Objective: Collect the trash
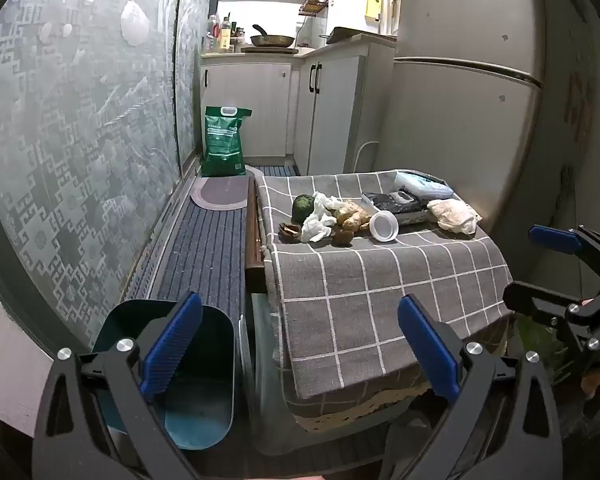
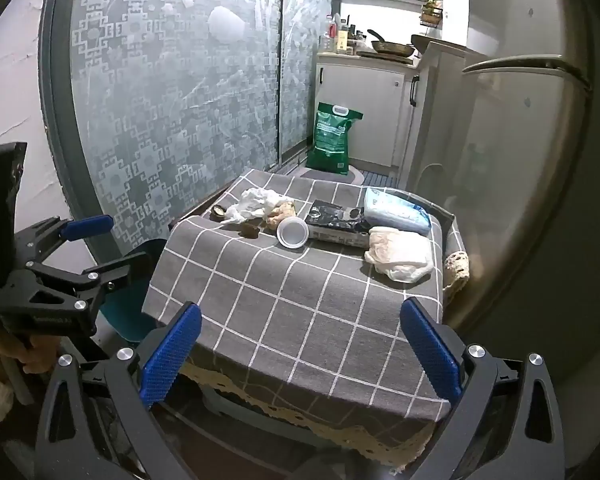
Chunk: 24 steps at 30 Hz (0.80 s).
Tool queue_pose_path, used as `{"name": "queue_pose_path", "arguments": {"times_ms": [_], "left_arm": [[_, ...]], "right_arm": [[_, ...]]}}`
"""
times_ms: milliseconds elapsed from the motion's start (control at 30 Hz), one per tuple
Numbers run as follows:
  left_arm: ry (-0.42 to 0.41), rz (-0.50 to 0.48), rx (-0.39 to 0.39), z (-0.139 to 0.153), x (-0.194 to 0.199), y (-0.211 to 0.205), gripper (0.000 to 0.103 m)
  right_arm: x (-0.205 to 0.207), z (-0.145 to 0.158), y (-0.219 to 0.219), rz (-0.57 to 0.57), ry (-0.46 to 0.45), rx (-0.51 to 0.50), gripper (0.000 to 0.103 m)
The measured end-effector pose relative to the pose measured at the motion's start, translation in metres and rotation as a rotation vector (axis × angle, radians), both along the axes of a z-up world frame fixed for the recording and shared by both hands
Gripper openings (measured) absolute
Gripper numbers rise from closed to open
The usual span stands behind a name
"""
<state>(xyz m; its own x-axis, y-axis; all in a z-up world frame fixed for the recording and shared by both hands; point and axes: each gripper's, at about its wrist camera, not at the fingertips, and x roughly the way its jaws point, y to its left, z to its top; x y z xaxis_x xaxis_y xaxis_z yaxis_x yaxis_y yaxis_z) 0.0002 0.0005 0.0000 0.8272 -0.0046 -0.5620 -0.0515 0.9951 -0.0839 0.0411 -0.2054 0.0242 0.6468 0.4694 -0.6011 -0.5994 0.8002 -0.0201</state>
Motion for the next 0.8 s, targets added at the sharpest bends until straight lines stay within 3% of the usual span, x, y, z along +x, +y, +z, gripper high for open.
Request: {"name": "queue_pose_path", "arguments": {"times_ms": [800], "left_arm": [[-0.008, 0.001, 0.019, 0.0051, -0.0006, 0.0022, 0.100]], "right_arm": [[-0.0001, -0.0013, 0.0016, 0.004, 0.010, -0.006, 0.100]]}}
